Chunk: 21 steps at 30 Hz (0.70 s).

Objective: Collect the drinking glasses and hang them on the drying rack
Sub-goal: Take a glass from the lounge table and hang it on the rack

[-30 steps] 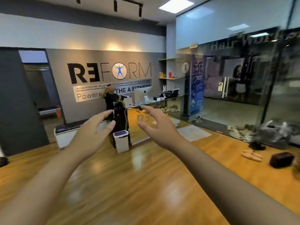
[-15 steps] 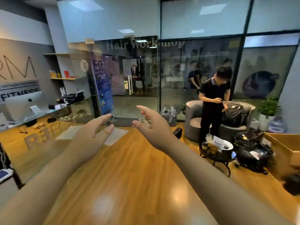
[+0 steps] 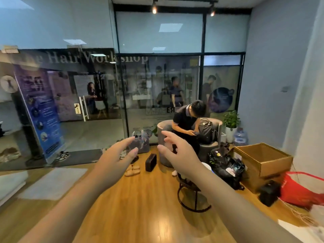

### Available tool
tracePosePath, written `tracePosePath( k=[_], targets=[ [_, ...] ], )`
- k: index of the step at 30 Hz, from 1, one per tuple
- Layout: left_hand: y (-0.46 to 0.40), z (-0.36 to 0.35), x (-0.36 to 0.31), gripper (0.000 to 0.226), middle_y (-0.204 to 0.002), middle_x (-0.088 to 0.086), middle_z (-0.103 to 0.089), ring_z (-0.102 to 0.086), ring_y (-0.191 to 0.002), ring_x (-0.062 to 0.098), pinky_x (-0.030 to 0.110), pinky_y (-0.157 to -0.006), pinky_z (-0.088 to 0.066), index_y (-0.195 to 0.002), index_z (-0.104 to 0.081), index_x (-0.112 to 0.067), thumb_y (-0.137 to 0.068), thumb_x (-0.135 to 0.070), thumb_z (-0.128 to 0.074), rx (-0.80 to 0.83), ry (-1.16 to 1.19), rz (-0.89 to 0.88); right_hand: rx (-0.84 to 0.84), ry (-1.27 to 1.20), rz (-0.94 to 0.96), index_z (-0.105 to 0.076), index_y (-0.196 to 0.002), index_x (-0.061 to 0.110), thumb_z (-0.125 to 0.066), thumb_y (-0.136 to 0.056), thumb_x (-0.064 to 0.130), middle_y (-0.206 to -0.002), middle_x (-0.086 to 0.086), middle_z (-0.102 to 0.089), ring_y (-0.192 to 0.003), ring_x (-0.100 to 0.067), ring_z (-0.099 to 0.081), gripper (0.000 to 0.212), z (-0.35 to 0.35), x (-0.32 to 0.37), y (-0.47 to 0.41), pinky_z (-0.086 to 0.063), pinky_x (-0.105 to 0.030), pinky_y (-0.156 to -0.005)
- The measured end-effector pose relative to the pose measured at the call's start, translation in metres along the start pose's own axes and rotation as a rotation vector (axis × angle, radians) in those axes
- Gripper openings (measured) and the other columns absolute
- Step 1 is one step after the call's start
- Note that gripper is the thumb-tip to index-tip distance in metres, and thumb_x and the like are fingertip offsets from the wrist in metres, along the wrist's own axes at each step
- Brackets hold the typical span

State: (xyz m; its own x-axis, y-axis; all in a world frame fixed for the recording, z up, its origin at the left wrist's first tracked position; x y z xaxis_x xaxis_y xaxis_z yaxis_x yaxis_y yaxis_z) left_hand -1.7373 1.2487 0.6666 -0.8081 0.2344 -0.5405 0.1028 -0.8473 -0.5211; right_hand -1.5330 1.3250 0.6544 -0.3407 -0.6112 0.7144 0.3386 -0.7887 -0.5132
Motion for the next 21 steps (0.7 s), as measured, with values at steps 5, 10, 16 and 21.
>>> tracePosePath(
  k=[5, 10, 16, 21],
  targets=[
    [-0.089, -0.081, 0.007, 0.052, -0.144, -0.022, -0.049, -0.041, -0.125, -0.007, 0.018, -0.096, -0.035, -0.15, -0.044, -0.038, -0.101, -0.051, -0.051, 0.082, 0.096, -0.068, -0.051, 0.04, -0.056, -0.048, -0.154, 0.034, -0.063, -0.1, 0.048, -0.138, 0.009, -0.061, -0.127, -0.004, -0.052, 0.059, 0.03, -0.068, -0.052, -0.044, -0.021, -0.099],
    [-0.172, -0.167, 0.032, 0.054, -0.15, -0.02, -0.047, -0.042, -0.137, 0.002, 0.032, -0.111, -0.04, -0.151, -0.042, -0.04, -0.1, -0.057, -0.049, 0.193, 0.189, -0.112, -0.087, 0.11, -0.122, -0.05, -0.149, 0.043, -0.06, -0.099, 0.051, -0.135, 0.027, -0.059, -0.121, 0.015, -0.048, 0.051, 0.041, -0.142, -0.098, -0.033, -0.01, -0.091],
    [-0.269, -0.279, 0.087, 0.056, -0.15, -0.017, -0.049, -0.043, -0.135, 0.004, 0.026, -0.099, -0.039, -0.152, -0.042, -0.039, -0.1, -0.058, -0.049, 0.318, 0.241, -0.121, -0.116, 0.208, -0.279, -0.045, -0.146, 0.056, -0.057, -0.097, 0.059, -0.132, 0.027, -0.058, -0.124, 0.006, -0.051, 0.05, 0.05, -0.246, -0.158, -0.045, -0.03, -0.104],
    [-0.355, -0.358, 0.122, 0.056, -0.151, -0.008, -0.05, -0.046, -0.138, 0.012, 0.037, -0.109, -0.043, -0.153, -0.042, -0.034, -0.101, -0.052, -0.051, 0.415, 0.24, -0.13, -0.165, 0.309, -0.41, -0.042, -0.152, 0.049, -0.056, -0.097, 0.062, -0.142, 0.014, -0.059, -0.124, -0.002, -0.05, 0.058, 0.069, -0.335, -0.206, -0.046, -0.03, -0.098]
  ],
)
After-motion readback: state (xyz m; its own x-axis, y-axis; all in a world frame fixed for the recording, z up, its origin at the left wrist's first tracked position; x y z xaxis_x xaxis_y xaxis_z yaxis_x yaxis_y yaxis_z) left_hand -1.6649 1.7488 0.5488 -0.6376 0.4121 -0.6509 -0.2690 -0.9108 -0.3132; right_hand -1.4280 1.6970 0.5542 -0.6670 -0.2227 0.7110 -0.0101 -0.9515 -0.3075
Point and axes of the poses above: each hand's wrist, its own y-axis away from the middle knuckle, its own z-axis out of the back of the hand, x = y × z, the point moved 9 cm from there along -y, towards the middle knuckle
